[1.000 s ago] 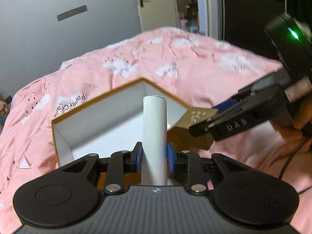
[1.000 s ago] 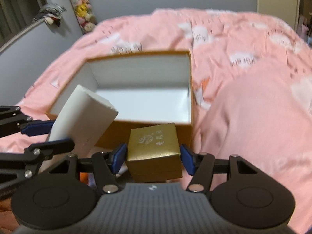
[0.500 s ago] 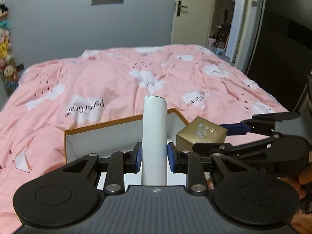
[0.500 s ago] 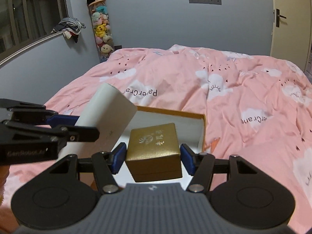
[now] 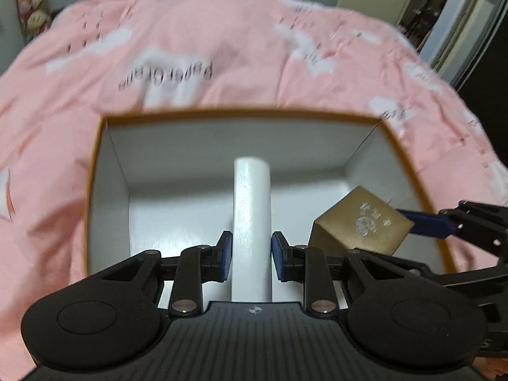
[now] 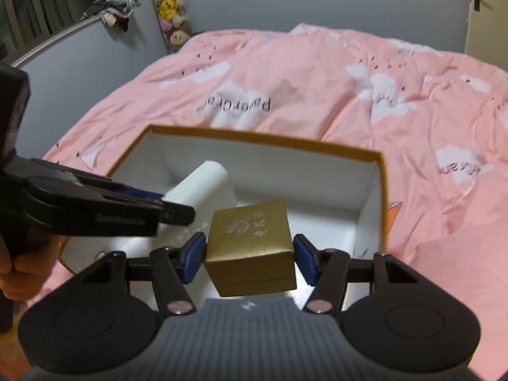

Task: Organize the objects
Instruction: 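Lift the white box with the left tool while the right tool lifts the gold box over the orange box, then lower the white box into the orange box and open the left tool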

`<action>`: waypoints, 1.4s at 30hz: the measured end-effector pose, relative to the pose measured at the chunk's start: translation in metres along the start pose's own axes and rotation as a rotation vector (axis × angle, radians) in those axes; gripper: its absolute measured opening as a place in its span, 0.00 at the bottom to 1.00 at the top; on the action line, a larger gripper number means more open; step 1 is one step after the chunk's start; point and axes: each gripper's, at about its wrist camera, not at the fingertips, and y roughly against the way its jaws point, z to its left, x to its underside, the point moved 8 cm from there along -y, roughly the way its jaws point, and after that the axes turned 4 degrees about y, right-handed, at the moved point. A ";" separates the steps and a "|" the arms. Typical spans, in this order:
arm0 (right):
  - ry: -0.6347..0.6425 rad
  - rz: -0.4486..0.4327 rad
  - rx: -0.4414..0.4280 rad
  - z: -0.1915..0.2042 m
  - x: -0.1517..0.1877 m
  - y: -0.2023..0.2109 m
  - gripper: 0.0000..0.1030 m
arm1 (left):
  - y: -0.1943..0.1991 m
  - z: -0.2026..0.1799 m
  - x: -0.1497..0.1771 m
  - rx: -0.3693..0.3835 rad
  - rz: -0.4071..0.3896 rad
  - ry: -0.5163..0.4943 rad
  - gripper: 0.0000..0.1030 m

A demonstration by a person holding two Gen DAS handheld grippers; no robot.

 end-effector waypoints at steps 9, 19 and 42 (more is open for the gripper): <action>-0.004 0.072 -0.006 0.000 0.011 -0.028 0.60 | -0.021 0.016 0.016 -0.005 0.060 -0.034 0.29; 0.000 0.105 -0.004 0.003 0.016 -0.034 0.60 | -0.013 0.023 0.013 -0.079 0.130 -0.155 0.37; -0.070 0.164 -0.071 0.003 0.019 -0.041 0.60 | -0.009 0.018 0.007 -0.254 0.132 -0.448 0.47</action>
